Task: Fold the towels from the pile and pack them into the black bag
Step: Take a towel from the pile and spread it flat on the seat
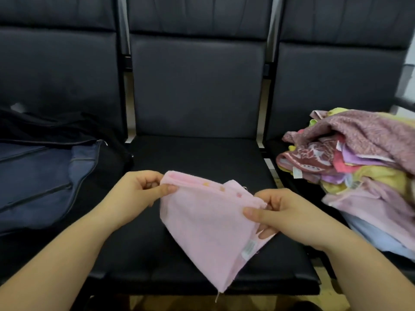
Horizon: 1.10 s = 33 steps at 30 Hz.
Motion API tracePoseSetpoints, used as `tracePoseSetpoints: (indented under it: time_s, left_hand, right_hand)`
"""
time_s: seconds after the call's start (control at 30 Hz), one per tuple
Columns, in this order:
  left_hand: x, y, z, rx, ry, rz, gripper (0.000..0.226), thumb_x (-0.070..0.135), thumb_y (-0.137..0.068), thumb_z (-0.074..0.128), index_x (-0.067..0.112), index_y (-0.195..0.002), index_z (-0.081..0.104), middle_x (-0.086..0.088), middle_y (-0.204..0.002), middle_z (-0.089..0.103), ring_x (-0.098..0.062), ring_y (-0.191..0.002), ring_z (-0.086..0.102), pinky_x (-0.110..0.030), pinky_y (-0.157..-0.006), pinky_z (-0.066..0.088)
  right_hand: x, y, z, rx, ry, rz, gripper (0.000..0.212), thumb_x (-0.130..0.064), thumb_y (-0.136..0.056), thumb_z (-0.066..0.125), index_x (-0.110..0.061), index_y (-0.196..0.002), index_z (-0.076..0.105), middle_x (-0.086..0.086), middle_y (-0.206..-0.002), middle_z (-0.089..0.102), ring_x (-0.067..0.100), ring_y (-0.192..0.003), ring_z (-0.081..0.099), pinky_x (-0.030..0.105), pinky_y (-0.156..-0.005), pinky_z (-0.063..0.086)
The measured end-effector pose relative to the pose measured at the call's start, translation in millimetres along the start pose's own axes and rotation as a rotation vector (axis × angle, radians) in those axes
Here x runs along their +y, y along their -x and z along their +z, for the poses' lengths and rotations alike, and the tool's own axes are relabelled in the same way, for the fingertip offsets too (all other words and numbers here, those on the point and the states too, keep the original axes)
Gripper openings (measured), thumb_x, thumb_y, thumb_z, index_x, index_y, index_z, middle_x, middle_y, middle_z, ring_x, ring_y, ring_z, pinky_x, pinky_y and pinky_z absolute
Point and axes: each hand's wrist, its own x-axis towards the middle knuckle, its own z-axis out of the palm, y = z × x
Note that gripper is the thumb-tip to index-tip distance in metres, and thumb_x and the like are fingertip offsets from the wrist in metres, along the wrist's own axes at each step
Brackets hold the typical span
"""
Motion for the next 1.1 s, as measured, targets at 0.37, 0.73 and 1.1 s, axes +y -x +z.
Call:
tracePoseSetpoints:
  time_s: [0.37, 0.73, 1.1]
  left_hand:
    - [47, -58, 60, 0.042, -0.163, 0.014, 0.017, 0.034, -0.089, 0.062, 0.022, -0.079, 0.068, 0.009, -0.051, 0.057, -0.003, -0.053, 0.052, -0.025, -0.061, 0.04]
    - [-25, -59, 88, -0.178, -0.446, -0.252, 0.026, 0.038, -0.082, 0.07, 0.025, -0.093, 0.05, 0.007, -0.1, 0.057, -0.01, -0.09, 0.056, -0.024, -0.076, 0.043]
    - [-38, -5, 42, -0.193, -0.439, 0.168, 0.016, 0.038, -0.076, 0.075, 0.038, -0.083, 0.061, 0.016, -0.094, 0.058, 0.0, -0.091, 0.056, -0.018, -0.079, 0.046]
  right_hand:
    - [20, -10, -47, 0.208, 0.058, 0.163, 0.021, -0.026, -0.093, 0.06, -0.005, -0.098, 0.064, 0.01, -0.088, 0.072, 0.012, -0.068, 0.072, 0.029, -0.066, 0.06]
    - [45, -37, -52, 0.011, 0.246, 0.587, 0.054, -0.035, -0.099, 0.048, -0.004, -0.141, 0.034, 0.01, -0.088, 0.066, 0.018, -0.066, 0.065, 0.029, -0.062, 0.053]
    - [46, -40, -9, 0.172, 0.475, 0.011, 0.057, -0.038, -0.089, 0.062, -0.036, -0.141, 0.037, -0.009, -0.141, 0.042, 0.008, -0.12, 0.049, 0.027, -0.099, 0.044]
